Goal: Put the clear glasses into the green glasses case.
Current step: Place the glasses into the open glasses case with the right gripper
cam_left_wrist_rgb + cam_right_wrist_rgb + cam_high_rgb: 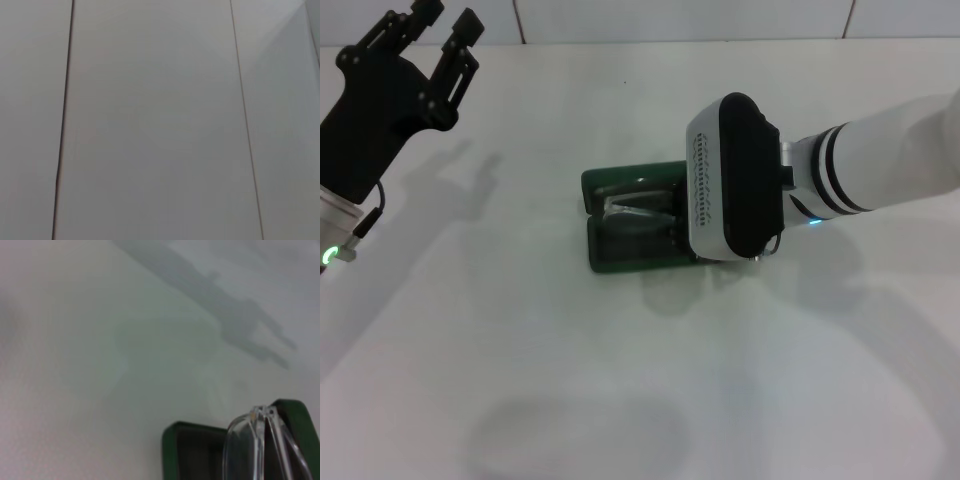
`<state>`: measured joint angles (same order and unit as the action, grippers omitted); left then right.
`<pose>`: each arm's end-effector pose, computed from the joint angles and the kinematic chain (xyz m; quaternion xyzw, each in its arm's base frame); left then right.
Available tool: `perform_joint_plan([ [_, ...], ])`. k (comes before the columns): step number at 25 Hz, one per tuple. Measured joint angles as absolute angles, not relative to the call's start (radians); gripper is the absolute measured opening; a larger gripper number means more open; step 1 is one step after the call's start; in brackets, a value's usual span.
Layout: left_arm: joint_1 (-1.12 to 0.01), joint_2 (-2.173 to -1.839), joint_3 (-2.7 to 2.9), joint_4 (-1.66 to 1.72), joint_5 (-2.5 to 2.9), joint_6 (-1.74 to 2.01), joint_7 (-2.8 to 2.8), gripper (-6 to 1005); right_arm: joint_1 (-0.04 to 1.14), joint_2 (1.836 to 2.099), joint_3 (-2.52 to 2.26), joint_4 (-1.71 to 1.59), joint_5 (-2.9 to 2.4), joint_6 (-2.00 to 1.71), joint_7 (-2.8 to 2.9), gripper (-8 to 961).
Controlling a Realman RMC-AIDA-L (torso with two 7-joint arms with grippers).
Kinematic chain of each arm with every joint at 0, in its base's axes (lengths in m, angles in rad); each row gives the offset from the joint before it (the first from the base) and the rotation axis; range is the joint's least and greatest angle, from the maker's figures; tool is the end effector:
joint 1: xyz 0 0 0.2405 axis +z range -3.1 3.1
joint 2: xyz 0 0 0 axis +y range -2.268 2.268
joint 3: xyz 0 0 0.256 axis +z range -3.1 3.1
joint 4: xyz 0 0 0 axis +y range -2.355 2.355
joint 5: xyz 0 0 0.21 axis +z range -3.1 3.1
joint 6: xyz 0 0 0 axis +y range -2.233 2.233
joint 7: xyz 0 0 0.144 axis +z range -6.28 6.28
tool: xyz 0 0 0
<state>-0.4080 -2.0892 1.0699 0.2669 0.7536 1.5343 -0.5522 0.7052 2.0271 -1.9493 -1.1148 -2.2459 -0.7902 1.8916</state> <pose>-0.2691 0.3188 0.0154 -0.7511 -0.0942 -0.4701 0.4539 0.1196 0.3698 -0.1080 -0.9664 -0.1609 -0.0953 0.1764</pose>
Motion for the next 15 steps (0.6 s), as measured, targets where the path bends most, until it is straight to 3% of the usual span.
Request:
perform_joint_plan([
  [15, -0.411, -2.089, 1.072, 0.267, 0.771, 1.534, -0.554, 430, 0.694, 2.028, -1.986, -1.157, -2.302, -0.796, 1.973, 147],
])
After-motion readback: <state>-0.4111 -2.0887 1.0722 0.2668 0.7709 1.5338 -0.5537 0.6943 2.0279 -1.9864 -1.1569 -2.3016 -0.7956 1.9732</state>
